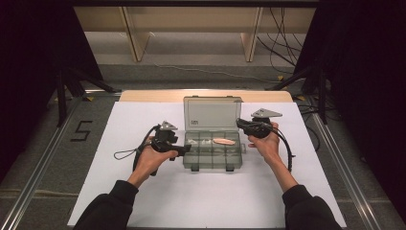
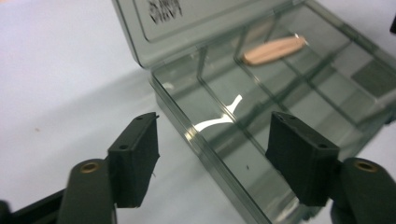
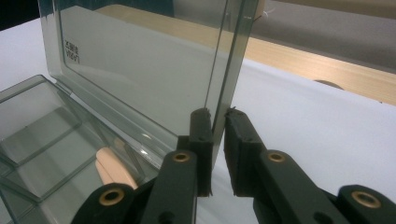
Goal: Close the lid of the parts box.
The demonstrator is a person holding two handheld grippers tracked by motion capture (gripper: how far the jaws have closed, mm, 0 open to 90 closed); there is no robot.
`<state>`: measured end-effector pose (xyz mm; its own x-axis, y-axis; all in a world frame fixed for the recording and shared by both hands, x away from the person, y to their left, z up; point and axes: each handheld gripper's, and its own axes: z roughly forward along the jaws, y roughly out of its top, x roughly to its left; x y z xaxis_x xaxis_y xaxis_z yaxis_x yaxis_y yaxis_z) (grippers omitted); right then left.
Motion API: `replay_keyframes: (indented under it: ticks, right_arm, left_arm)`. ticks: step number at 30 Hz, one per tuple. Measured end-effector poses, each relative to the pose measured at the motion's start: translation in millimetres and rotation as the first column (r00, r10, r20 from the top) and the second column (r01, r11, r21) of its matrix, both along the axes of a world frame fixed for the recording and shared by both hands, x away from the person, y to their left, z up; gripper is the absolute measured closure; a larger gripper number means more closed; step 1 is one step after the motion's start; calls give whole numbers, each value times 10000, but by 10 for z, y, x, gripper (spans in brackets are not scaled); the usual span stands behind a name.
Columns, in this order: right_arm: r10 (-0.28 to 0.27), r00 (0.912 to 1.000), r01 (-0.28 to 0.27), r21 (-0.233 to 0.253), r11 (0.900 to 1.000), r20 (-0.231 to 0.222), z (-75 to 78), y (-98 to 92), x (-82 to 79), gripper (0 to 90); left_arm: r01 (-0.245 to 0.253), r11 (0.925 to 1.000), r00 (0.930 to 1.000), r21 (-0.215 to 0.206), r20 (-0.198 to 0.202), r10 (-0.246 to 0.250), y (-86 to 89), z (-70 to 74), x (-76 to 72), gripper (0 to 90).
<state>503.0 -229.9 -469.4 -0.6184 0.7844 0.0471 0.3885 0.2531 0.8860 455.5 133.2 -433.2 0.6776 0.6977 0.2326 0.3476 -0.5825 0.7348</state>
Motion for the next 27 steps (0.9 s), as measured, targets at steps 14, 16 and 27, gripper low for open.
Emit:
replay_keyframes:
  ticks: [14,16,27]
  right_arm:
    - [28,9999,-29,-71,10000,-167,6,-8,-3,822]
    - [59,10000,-60,-144,9999,-65,3,-10,2,822]
    - [86,10000,-87,-169,9998,-44,0,-12,6,821]
  left_arm:
    - [-559,9950,9929,-823,1003,641,-2,545,369,311]
    - [-609,9941,9927,-902,986,698,-26,610,413,333]
    - [-667,9893,9909,-1299,1077,810,-111,833,587,745]
